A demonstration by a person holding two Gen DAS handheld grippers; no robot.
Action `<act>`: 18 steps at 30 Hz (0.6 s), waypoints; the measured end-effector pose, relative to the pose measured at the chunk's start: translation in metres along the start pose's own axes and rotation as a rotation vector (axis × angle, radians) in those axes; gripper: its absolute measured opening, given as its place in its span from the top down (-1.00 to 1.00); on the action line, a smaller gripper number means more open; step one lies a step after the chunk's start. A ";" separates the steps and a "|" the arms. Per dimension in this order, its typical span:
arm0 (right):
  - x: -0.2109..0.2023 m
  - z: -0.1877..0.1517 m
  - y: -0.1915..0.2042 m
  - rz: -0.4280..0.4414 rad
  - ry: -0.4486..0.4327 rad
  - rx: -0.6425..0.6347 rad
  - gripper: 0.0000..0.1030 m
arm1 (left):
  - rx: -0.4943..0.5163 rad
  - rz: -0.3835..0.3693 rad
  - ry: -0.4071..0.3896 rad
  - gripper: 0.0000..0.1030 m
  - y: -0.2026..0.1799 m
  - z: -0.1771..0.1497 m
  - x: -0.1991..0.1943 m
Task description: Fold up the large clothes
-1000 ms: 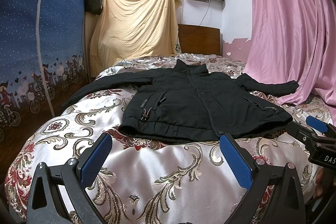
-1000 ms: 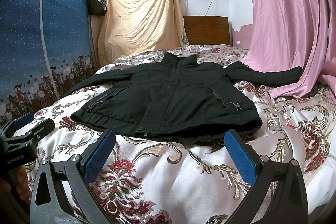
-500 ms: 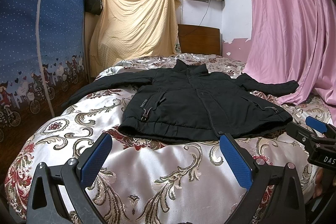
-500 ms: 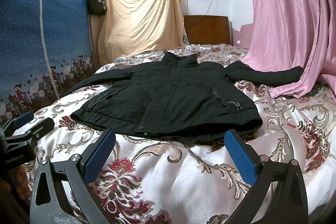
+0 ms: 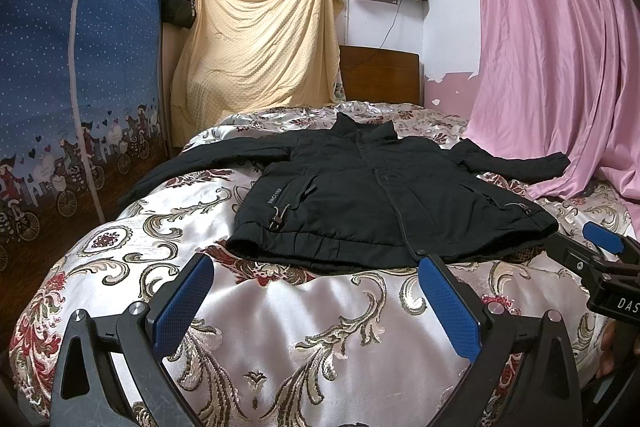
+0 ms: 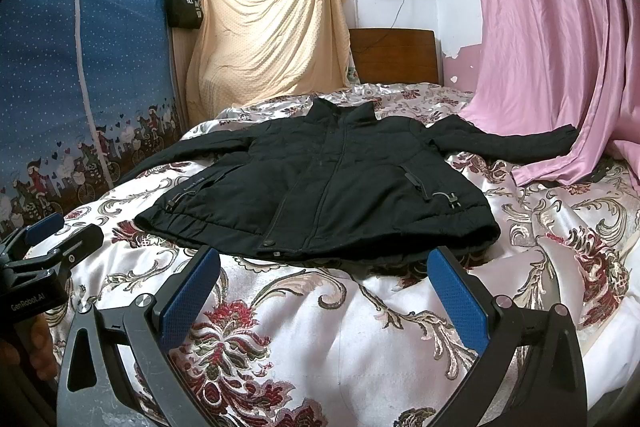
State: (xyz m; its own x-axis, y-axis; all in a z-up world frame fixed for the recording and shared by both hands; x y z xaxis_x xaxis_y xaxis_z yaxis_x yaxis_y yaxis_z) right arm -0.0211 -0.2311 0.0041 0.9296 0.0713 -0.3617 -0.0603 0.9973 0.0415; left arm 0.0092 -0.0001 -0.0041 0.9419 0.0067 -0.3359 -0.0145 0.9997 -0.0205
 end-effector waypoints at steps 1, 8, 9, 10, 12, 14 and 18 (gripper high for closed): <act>0.000 0.000 0.000 0.000 0.000 0.000 -0.98 | 0.000 0.000 0.000 -1.00 0.000 0.000 0.000; 0.002 -0.001 -0.001 0.002 0.007 0.000 -0.98 | 0.001 0.000 0.003 -1.00 0.000 0.000 0.000; 0.003 -0.002 -0.001 0.002 0.011 0.000 -0.98 | 0.002 0.000 0.005 -1.00 0.000 0.000 0.000; 0.002 -0.004 -0.003 0.002 0.016 0.000 -0.98 | 0.002 0.001 0.008 -1.00 0.000 -0.001 0.001; 0.004 -0.003 0.000 0.002 0.033 0.003 -0.98 | 0.003 0.007 0.018 -1.00 0.002 -0.001 0.007; 0.006 -0.005 0.001 -0.007 0.058 0.003 -0.98 | 0.005 0.012 0.034 -1.00 0.003 -0.006 0.013; 0.017 -0.002 0.001 -0.068 0.131 -0.006 -0.98 | -0.001 0.008 0.100 -1.00 0.001 -0.002 0.022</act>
Point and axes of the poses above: each gripper's, at about its wrist camera, not at the fingertips, and x roughly the way its jaws point, y to its left, z to its top, the point moved 1 cm from there along x, roughly the way its jaws point, and after that the axes turned 5 degrees about -y, right-handed, at the moved point
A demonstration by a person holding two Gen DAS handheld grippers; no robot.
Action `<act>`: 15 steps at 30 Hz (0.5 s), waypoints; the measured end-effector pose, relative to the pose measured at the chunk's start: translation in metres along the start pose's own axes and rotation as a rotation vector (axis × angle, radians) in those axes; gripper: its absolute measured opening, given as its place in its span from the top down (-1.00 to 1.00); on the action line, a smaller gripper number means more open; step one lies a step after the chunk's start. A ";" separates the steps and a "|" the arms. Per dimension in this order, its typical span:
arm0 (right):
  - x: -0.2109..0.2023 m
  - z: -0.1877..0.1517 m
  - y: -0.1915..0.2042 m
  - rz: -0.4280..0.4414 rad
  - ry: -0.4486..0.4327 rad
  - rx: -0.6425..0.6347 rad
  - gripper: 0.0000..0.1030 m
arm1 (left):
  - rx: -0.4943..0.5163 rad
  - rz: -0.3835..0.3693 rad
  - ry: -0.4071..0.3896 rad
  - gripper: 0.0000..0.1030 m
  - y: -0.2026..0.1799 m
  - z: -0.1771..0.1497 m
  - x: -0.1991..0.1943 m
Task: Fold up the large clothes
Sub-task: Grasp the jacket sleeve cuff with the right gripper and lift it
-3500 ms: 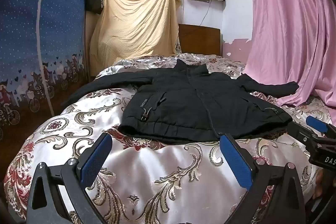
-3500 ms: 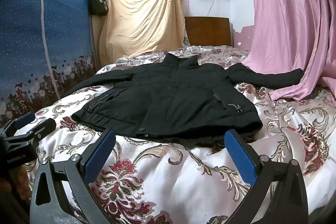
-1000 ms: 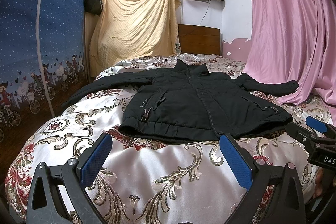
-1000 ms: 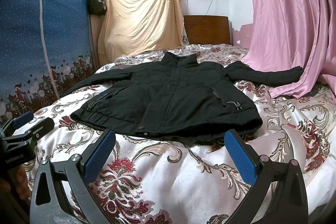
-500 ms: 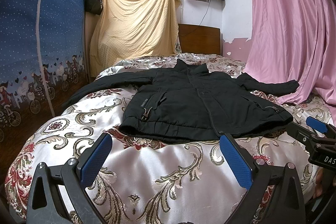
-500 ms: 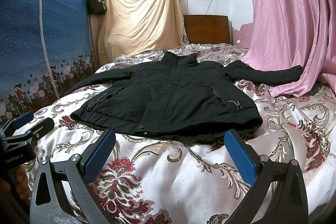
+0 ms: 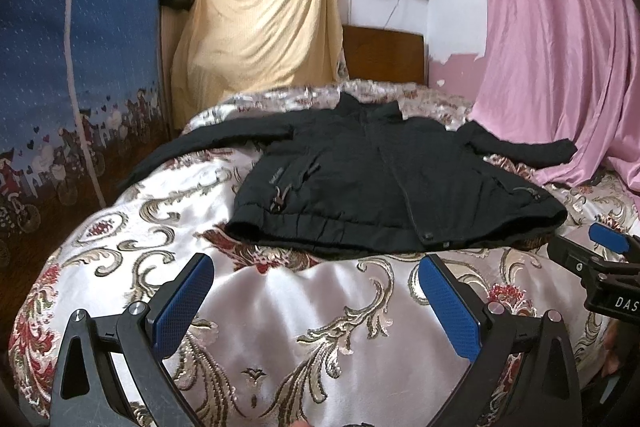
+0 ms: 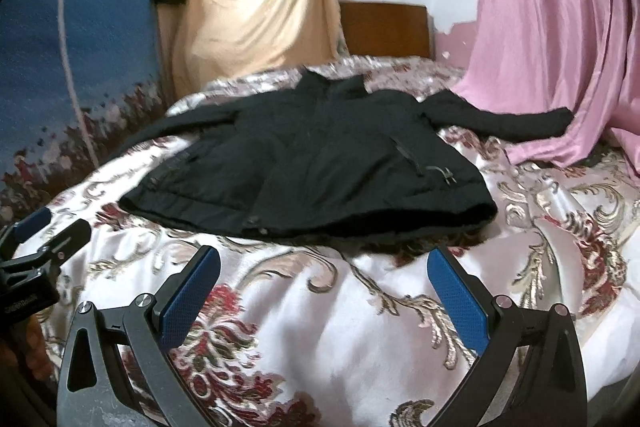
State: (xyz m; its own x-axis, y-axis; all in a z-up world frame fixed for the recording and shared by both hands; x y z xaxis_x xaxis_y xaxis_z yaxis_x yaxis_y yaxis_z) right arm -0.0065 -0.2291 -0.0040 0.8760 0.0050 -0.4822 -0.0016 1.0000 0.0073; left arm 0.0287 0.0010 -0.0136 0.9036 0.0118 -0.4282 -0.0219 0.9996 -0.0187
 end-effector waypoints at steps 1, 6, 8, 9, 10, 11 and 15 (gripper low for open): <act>0.001 0.001 0.000 -0.014 0.014 -0.004 -0.98 | -0.002 -0.004 0.016 -1.00 0.001 0.002 0.002; 0.009 0.012 -0.009 -0.060 0.046 -0.012 -0.98 | 0.005 -0.027 0.064 -1.00 0.000 0.019 0.019; 0.014 0.016 -0.013 -0.077 0.058 -0.019 -0.98 | 0.006 -0.033 0.085 -1.00 -0.004 0.027 0.028; 0.017 0.018 -0.015 -0.085 0.064 -0.021 -0.98 | 0.007 -0.030 0.099 -1.00 -0.005 0.032 0.033; 0.021 0.021 -0.019 -0.090 0.070 -0.020 -0.98 | 0.010 -0.018 0.124 -1.00 -0.007 0.039 0.039; 0.024 0.024 -0.021 -0.094 0.078 -0.017 -0.98 | 0.011 -0.009 0.142 -1.00 -0.008 0.045 0.044; 0.037 0.048 -0.036 -0.101 0.073 -0.010 -0.98 | 0.036 0.034 0.188 -1.00 -0.018 0.070 0.067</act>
Point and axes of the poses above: each gripper's, at about its wrist camera, not at the fingertips, and x roughly the way its jaws point, y to its left, z to its top, the point moved 1 cm from there along x, roughly the way its jaws point, and after that the axes turned 5 degrees about -y, right-handed, at the moved point
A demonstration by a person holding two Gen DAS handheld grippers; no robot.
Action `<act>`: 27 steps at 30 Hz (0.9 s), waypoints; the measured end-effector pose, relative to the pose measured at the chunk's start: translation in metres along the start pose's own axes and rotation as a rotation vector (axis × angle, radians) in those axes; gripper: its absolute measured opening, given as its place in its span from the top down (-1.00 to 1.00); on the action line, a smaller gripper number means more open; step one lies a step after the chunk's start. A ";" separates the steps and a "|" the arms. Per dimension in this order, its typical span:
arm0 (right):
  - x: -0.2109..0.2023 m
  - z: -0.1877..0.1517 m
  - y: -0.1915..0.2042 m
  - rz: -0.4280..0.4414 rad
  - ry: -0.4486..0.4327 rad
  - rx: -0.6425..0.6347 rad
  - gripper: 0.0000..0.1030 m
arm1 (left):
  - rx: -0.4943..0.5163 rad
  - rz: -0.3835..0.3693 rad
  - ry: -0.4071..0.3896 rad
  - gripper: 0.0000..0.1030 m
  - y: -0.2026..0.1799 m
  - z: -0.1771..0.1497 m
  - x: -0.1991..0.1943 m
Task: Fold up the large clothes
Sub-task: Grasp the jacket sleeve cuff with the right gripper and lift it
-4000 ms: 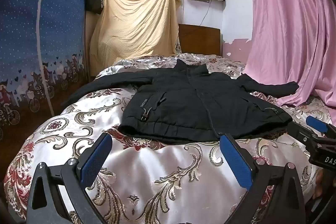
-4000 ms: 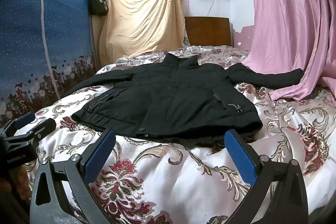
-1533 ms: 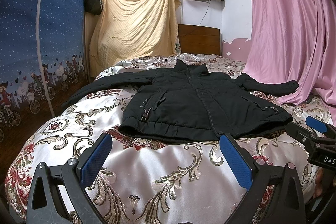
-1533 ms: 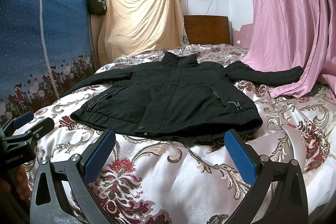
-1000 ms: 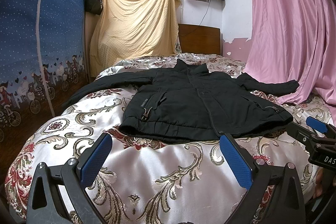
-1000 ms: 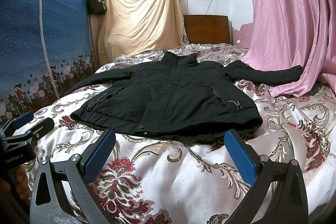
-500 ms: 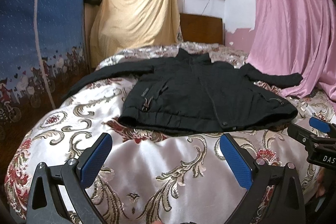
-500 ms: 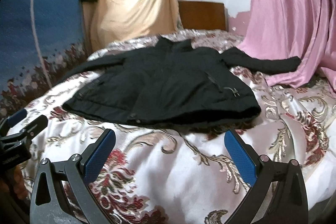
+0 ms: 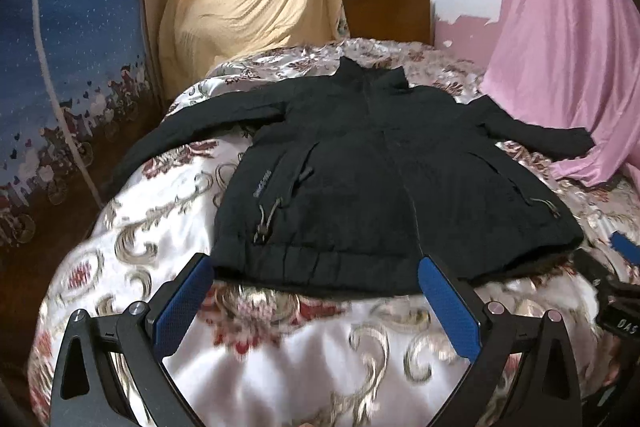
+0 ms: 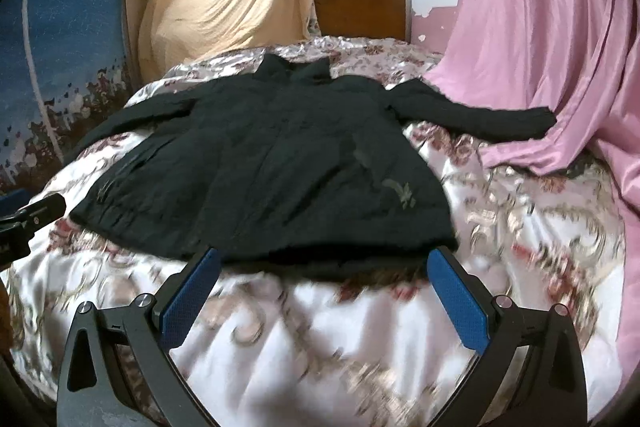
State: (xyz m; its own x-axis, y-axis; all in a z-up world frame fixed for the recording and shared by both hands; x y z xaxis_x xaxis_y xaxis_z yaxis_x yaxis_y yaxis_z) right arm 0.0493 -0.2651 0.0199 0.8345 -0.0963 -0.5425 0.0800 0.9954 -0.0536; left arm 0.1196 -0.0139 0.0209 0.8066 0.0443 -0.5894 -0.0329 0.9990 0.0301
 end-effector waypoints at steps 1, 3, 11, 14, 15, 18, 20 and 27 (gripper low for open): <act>0.004 0.007 -0.005 -0.009 0.000 0.000 -0.98 | 0.009 0.009 0.012 -1.00 -0.004 0.007 0.005; 0.012 0.019 -0.016 -0.008 -0.004 0.015 -0.98 | 0.021 0.014 0.043 -1.00 -0.013 0.020 0.017; 0.057 0.079 -0.086 -0.013 -0.010 0.086 -0.98 | 0.089 -0.018 0.065 -1.00 -0.055 0.077 0.068; 0.082 0.099 -0.111 -0.018 0.007 0.095 -0.98 | 0.114 -0.037 0.065 -1.00 -0.073 0.096 0.094; 0.093 0.105 -0.120 -0.023 0.025 0.092 -0.98 | 0.121 -0.043 0.066 -1.00 -0.078 0.101 0.103; 0.124 0.122 -0.146 -0.023 0.059 0.108 -0.98 | 0.149 -0.060 0.069 -1.00 -0.098 0.115 0.133; 0.141 0.131 -0.163 -0.024 0.065 0.115 -0.98 | 0.164 -0.073 0.076 -1.00 -0.114 0.124 0.157; 0.203 0.157 -0.238 -0.047 0.094 0.215 -0.98 | 0.180 -0.152 0.087 -1.00 -0.178 0.149 0.240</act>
State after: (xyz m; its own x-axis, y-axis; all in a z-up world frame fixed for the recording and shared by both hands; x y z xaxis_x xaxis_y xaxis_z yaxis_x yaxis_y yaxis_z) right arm 0.2854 -0.5217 0.0540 0.7736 -0.1324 -0.6196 0.2406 0.9661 0.0939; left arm 0.4071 -0.1814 -0.0051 0.7401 -0.0988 -0.6652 0.1975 0.9775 0.0745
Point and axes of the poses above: each gripper's, at about its wrist camera, not at the fingertips, and x roughly the way its jaws point, y to its left, z to its top, the point moved 1 cm from there along x, roughly the way its jaws point, and after that the axes turned 5 degrees about -y, right-handed, at the moved point
